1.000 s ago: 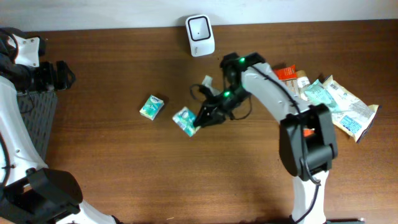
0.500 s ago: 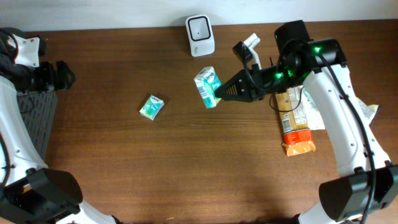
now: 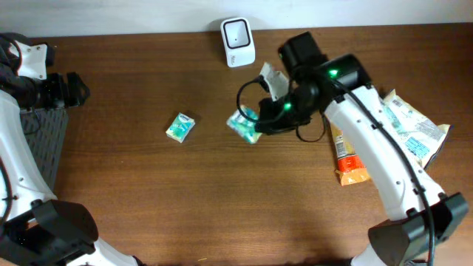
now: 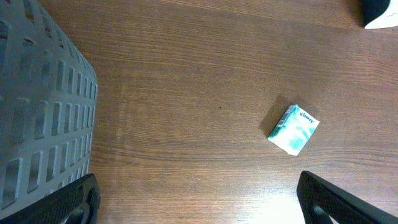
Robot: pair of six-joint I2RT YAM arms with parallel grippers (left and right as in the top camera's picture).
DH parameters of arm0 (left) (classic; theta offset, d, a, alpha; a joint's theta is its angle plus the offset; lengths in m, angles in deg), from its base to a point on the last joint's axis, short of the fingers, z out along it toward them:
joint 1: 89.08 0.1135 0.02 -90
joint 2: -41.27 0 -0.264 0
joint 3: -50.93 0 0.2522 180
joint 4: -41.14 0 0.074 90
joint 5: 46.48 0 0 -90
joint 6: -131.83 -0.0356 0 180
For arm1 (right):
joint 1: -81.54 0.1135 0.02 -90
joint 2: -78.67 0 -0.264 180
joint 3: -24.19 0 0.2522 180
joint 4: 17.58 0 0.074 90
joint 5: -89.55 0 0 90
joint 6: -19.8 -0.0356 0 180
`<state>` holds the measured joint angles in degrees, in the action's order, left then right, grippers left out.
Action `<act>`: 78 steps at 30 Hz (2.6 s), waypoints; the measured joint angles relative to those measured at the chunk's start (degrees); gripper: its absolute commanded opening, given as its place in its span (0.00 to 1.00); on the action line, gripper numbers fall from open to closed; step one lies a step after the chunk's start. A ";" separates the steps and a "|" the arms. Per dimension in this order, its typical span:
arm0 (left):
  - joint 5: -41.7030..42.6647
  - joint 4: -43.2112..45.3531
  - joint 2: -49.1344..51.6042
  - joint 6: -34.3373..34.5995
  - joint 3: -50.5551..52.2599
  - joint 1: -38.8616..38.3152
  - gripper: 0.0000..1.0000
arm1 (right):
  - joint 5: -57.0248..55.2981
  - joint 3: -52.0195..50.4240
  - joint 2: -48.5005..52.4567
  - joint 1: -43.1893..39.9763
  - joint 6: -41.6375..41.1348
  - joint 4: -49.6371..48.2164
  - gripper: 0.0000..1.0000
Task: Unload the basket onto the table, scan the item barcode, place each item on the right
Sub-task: 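Lift the Kleenex pack and hold it up to the white scanner, then place the Kleenex pack on the table's right side, release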
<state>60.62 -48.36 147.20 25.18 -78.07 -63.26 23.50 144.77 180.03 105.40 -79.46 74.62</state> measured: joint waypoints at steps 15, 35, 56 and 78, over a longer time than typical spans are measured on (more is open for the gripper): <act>0.00 0.00 0.17 0.00 0.00 0.00 0.99 | -49.68 38.03 43.65 0.26 9.38 -46.16 0.04; 0.00 -0.04 0.20 0.00 0.00 0.00 0.99 | -55.17 38.03 51.52 2.82 22.18 -51.74 0.04; 0.00 -0.02 0.20 0.00 0.00 0.00 0.99 | -28.22 38.27 24.98 -2.03 -1.20 4.17 0.04; 0.00 -0.07 0.20 0.00 0.00 0.00 0.99 | -24.72 16.26 28.59 -37.38 -6.86 12.33 0.43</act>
<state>60.62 -48.43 147.40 25.18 -78.07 -63.26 -1.22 161.04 208.62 68.02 -86.32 86.94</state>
